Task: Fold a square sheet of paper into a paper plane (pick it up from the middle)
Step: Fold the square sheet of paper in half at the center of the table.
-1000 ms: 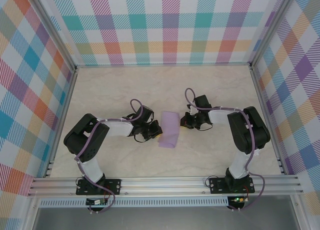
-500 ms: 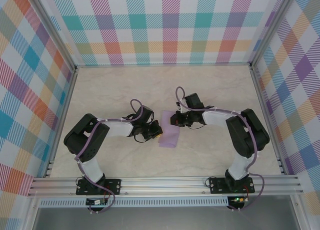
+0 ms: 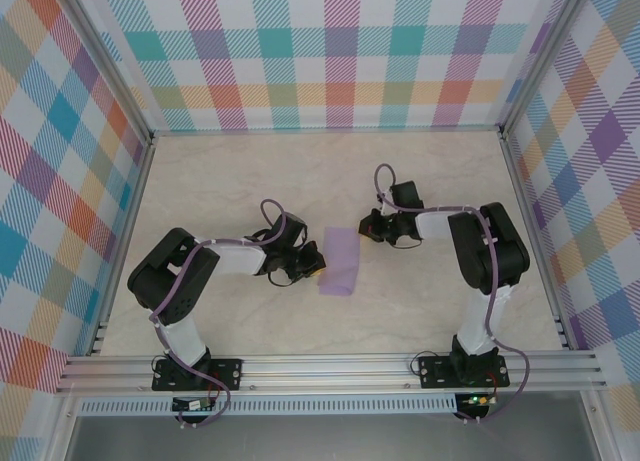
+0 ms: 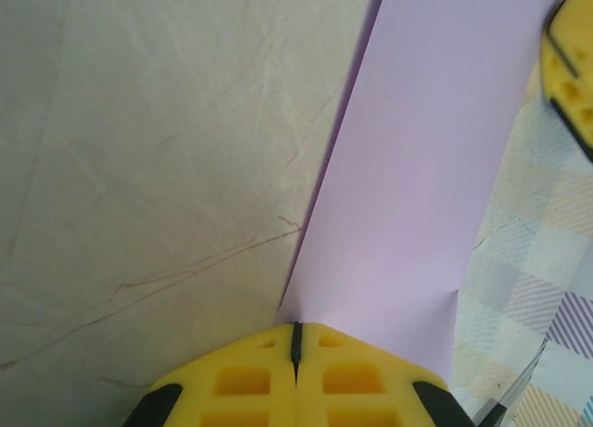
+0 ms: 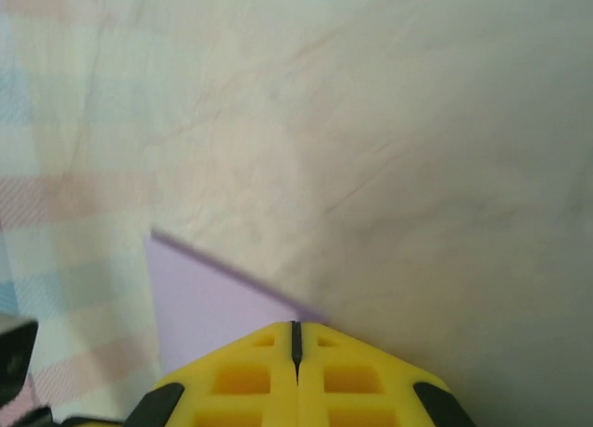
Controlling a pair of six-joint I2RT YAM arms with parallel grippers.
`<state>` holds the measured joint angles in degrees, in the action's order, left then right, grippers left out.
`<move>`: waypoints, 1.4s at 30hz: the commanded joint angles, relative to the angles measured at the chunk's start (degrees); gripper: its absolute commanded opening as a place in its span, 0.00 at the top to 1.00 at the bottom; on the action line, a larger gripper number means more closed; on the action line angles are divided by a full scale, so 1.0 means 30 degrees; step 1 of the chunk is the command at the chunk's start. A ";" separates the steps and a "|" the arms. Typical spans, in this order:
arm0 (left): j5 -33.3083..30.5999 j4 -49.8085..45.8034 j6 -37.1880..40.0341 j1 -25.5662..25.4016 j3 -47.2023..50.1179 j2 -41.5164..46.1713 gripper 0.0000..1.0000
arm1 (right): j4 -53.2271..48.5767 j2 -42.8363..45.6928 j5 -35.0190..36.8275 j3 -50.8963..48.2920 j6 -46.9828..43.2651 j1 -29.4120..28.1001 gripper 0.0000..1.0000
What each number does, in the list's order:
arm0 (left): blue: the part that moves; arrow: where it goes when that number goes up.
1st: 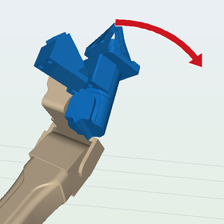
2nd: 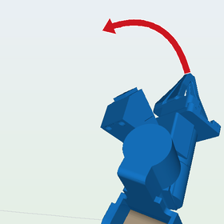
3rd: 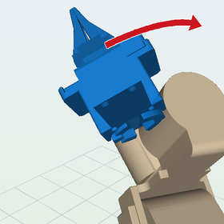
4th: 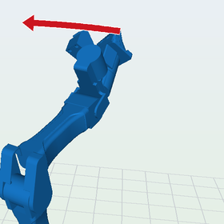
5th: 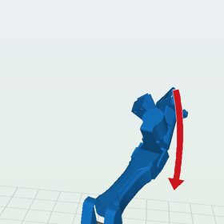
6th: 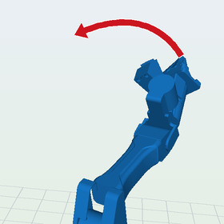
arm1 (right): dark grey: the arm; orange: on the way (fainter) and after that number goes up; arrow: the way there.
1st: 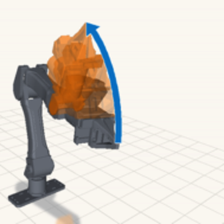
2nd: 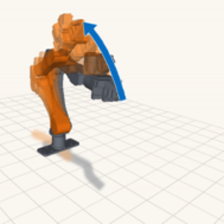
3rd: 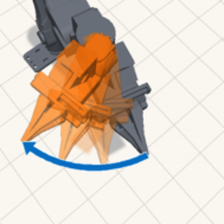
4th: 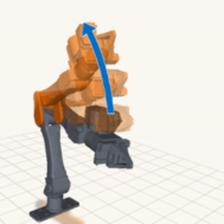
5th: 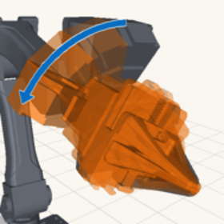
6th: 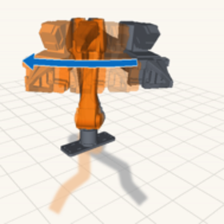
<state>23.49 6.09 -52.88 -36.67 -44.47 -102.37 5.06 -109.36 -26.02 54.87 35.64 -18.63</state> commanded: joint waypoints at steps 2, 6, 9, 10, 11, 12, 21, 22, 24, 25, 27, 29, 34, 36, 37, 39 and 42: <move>-0.2925 -0.6540 0.0284 -0.0698 0.2474 -0.3217 1.00 | -0.0012 0.0033 0.1236 0.0949 0.0125 -0.0041 1.00; -0.3006 -0.6563 0.0284 -0.0698 0.2315 -0.3056 1.00 | -0.0173 0.1443 0.0560 0.0363 -0.0057 -0.0556 1.00; -0.3060 -0.6598 0.0284 -0.0698 0.2207 -0.3004 1.00 | -0.1227 0.2313 -0.0128 -0.0113 -0.0244 -0.1629 1.00; -0.3085 -0.6625 0.0285 -0.0698 0.2172 -0.2994 1.00 | -0.1696 0.2593 -0.0097 -0.0343 -0.0277 -0.2080 1.00; -0.3133 -0.6657 0.0288 -0.0698 0.2110 -0.2968 1.00 | -0.1923 0.2901 -0.0112 -0.0714 -0.0205 -0.2518 1.00; -0.3186 -0.6708 0.0284 -0.0698 0.2085 -0.2937 1.00 | -0.2133 0.3221 -0.0145 -0.1141 -0.0132 -0.2883 1.00; -0.3375 -0.6790 0.0271 -0.0698 0.1905 -0.2997 1.00 | -0.4364 0.4319 -0.0712 -0.2763 0.0059 -0.5181 1.00; -0.3418 -0.6784 0.0255 -0.0698 0.1903 -0.3004 1.00 | -0.4417 0.4262 -0.0738 -0.2922 0.0077 -0.5169 1.00; -0.3438 -0.6757 0.0255 -0.0698 0.1906 -0.2997 1.00 | -0.4651 0.4246 -0.0636 -0.3267 -0.0049 -0.5184 1.00; -0.3456 -0.6755 0.0236 -0.0701 0.1903 -0.3025 1.00 | -0.4790 0.4241 -0.0564 -0.3366 -0.0164 -0.5182 1.00; -0.3435 -0.6809 0.0241 -0.0691 0.1910 -0.3084 1.00 | -0.5130 0.4338 -0.0378 -0.3776 -0.0340 -0.5185 1.00; -0.3463 -0.6829 0.0203 -0.0698 0.1981 -0.3085 1.00 | -0.5290 0.4583 -0.0228 -0.4540 -0.0588 -0.5185 1.00; -0.3551 -0.6840 0.0226 -0.0698 0.2055 -0.3163 1.00 | -0.6175 0.5608 0.0431 -0.6247 -0.1012 -0.4966 1.00; -0.3568 -0.6817 0.0204 -0.0698 0.2078 -0.3143 1.00 | -0.6674 0.6582 0.0806 -0.6741 -0.1091 -0.4894 1.00; -0.3574 -0.6833 0.0197 -0.0698 0.2105 -0.3100 1.00 | -0.6875 0.7057 0.0890 -0.6900 -0.1198 -0.4870 1.00; -0.3581 -0.6810 0.0241 -0.0698 0.2104 -0.3055 1.00 | -0.7319 0.8158 0.1084 -0.7000 -0.1409 -0.4863 1.00; -0.3529 -0.6822 0.0284 -0.0698 0.1969 -0.3054 1.00 | -0.7635 0.9216 0.0856 -0.6393 -0.1567 -0.4863 1.00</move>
<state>23.31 6.35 -52.88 -36.73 -44.45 -102.35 -14.28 -84.23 -24.03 34.50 32.82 -33.41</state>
